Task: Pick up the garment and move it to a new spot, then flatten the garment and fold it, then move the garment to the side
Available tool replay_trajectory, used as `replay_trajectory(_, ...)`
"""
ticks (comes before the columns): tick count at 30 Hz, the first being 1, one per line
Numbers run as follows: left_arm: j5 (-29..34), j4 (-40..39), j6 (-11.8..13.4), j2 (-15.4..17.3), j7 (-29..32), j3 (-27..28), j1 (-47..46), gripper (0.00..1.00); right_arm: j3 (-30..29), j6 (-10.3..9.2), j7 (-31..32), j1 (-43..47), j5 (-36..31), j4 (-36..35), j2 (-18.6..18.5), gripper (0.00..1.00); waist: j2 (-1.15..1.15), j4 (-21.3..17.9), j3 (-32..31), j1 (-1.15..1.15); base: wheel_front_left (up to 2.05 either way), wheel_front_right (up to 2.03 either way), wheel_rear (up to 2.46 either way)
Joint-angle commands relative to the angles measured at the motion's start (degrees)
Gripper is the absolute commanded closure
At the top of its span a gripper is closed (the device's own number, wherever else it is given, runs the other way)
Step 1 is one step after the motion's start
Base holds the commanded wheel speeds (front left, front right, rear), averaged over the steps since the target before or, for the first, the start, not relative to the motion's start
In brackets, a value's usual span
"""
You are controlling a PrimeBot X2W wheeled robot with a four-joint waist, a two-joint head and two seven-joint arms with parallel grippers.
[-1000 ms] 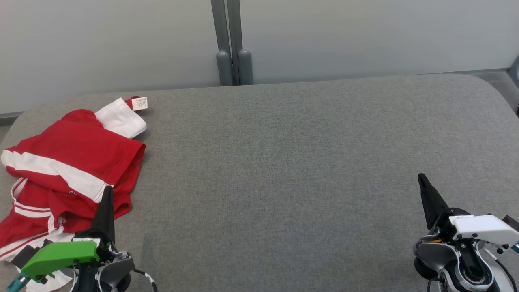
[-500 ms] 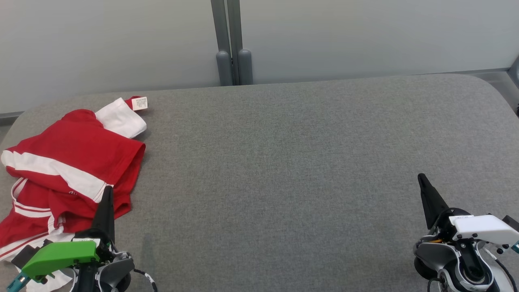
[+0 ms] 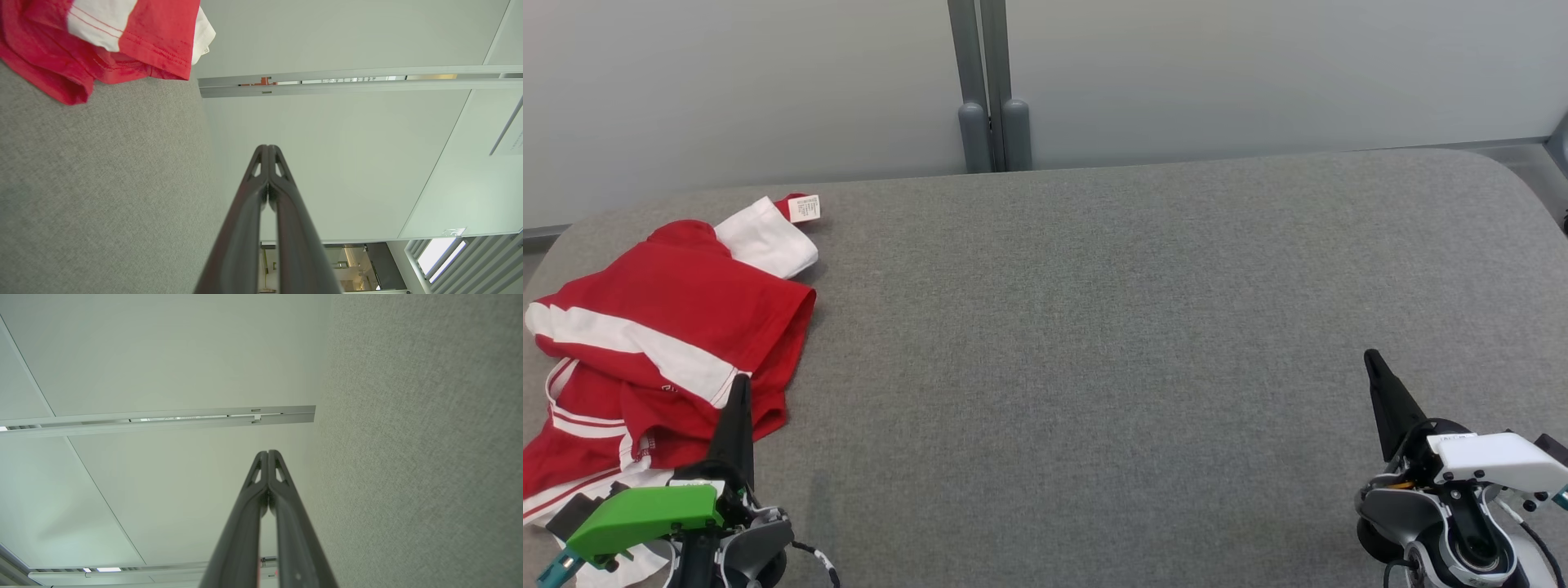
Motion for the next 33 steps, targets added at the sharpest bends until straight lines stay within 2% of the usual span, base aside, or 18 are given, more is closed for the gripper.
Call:
replay_trajectory(1, 0.0, -0.1, -0.3, 0.4, 0.2, 0.1, -0.8, 1.0, 0.1, 0.02, 0.1, -0.3, 0.4, 0.1, -0.1, 1.0, 0.0, 0.0, 0.0, 0.0, 0.0, 0.0, 0.0)
replay_trajectory(4, 0.0, -0.1, -0.3, 0.4, 0.2, 0.1, -0.8, 1.0, 0.1, 0.02, 0.1, -0.3, 0.4, 0.1, -0.1, 1.0, 0.0, 0.0, 0.0, 0.0, 0.0, 0.0, 0.0)
replay_trajectory(5, 0.0, 0.1, 0.0, 0.0, 0.0, 0.0, 0.0, 0.0, 0.0, 0.0, 0.0, 0.0, 0.0, 0.0, 0.0, 0.0, 0.0, 0.0, 0.0, 0.0, 0.0, 0.0, 0.0)
replay_trajectory(20, 2.0, 1.1, 0.1, -0.2, -3.6, -3.1, 1.2, 0.0, 2.2, -0.01, -3.5, 2.4, -3.0, -0.4, -0.3, 0.0, 0.0, 0.0, 0.1, 0.0, 0.0, 0.0, 0.0)
replay_trajectory(26, 6.5, 0.8, 0.0, -0.1, -5.1, -4.1, 1.1, 0.0, 2.2, 0.0, -5.1, 2.6, -9.8, -1.7, -0.8, 0.0, 0.0, 0.1, 0.1, 0.0, 0.0, 0.0, 0.0)
replay_trajectory(33, 16.1, 0.2, 0.0, 0.1, -6.8, -5.9, 1.0, 0.0, 1.7, 0.0, -6.8, 3.0, -21.1, -4.0, -1.1, 0.0, 0.0, 0.3, 0.1, 0.0, 0.0, 0.0, 0.0)
